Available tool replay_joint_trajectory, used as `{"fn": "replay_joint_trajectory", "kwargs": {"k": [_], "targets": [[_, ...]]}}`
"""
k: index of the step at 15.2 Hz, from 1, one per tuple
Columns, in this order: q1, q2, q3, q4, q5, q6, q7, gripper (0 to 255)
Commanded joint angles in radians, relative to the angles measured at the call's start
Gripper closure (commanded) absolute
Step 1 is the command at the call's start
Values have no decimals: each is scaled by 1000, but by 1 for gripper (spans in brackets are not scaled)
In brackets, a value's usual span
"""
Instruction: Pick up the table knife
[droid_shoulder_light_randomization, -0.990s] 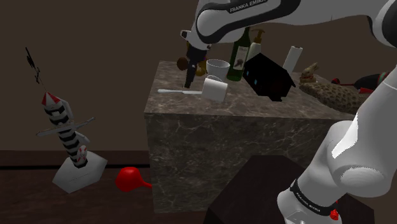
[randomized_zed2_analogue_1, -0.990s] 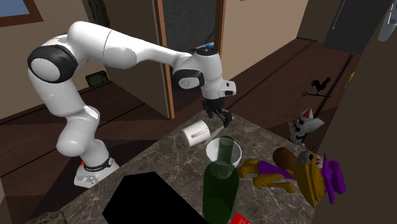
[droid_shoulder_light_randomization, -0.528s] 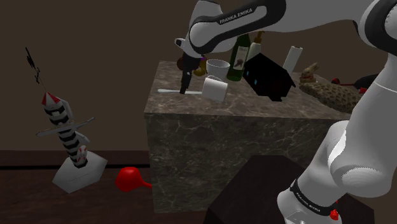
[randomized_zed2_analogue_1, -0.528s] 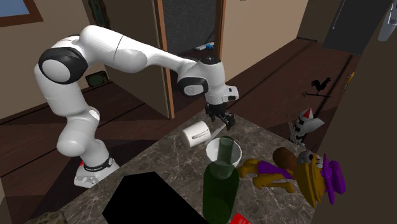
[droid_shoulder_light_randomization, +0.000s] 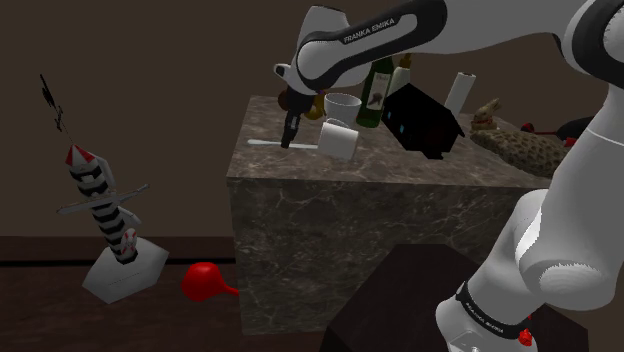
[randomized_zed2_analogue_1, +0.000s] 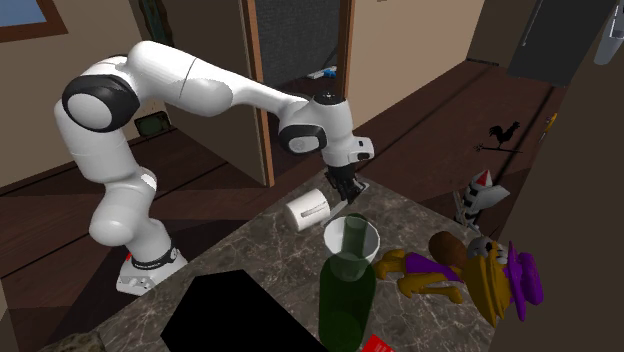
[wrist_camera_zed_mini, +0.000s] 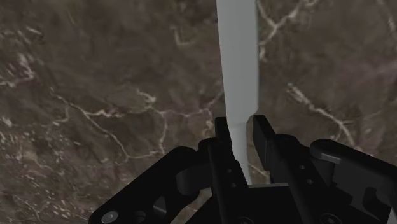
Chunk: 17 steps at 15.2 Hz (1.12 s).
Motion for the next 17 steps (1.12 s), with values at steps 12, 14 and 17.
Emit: {"fn": "replay_joint_trajectory", "kwargs": {"k": [12, 14, 17], "targets": [[-3, -20, -3, 61, -9, -90, 9, 255], [-3, -26, -3, 81, -11, -115, 11, 255], [-3, -35, -4, 111, -14, -154, 15, 255]]}}
